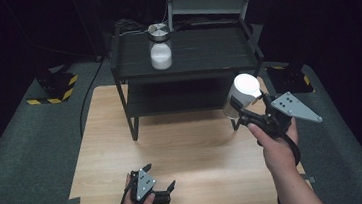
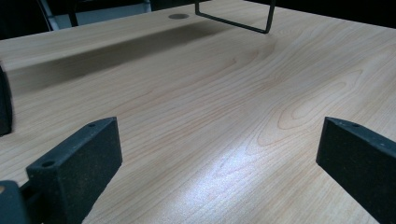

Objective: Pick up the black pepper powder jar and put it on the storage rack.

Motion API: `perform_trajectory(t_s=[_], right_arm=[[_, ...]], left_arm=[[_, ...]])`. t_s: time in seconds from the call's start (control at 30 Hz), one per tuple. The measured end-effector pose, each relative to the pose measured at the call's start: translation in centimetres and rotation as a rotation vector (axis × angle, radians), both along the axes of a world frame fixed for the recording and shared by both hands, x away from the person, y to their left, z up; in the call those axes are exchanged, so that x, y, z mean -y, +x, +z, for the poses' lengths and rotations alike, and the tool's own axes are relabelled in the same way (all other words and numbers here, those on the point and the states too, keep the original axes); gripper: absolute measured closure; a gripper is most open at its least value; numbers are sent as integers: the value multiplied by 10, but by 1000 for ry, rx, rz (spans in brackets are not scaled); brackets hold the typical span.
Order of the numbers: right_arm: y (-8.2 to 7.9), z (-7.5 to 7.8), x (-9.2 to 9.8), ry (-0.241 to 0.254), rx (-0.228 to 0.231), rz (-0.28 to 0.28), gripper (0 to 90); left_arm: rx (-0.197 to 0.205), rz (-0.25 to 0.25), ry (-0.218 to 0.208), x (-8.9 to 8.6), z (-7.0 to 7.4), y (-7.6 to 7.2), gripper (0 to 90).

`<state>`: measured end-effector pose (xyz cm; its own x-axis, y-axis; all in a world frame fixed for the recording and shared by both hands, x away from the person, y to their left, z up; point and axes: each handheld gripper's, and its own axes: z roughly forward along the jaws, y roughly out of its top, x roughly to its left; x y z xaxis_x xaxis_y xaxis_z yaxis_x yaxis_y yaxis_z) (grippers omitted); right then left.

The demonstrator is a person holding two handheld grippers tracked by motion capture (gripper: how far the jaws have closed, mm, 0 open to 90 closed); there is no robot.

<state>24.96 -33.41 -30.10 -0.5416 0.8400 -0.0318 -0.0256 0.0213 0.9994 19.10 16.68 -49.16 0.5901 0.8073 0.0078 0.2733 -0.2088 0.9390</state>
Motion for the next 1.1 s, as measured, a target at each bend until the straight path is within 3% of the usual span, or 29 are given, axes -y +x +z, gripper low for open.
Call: perform_trajectory(t_s=[0.5, 1.1], right_arm=[[6, 37, -11, -5, 43, -2, 305], [22, 65, -27, 14, 66, -34, 305]], left_arm=[[-2, -4, -6, -1, 0, 0, 4], [-2, -7, -14, -3, -1, 1, 4]])
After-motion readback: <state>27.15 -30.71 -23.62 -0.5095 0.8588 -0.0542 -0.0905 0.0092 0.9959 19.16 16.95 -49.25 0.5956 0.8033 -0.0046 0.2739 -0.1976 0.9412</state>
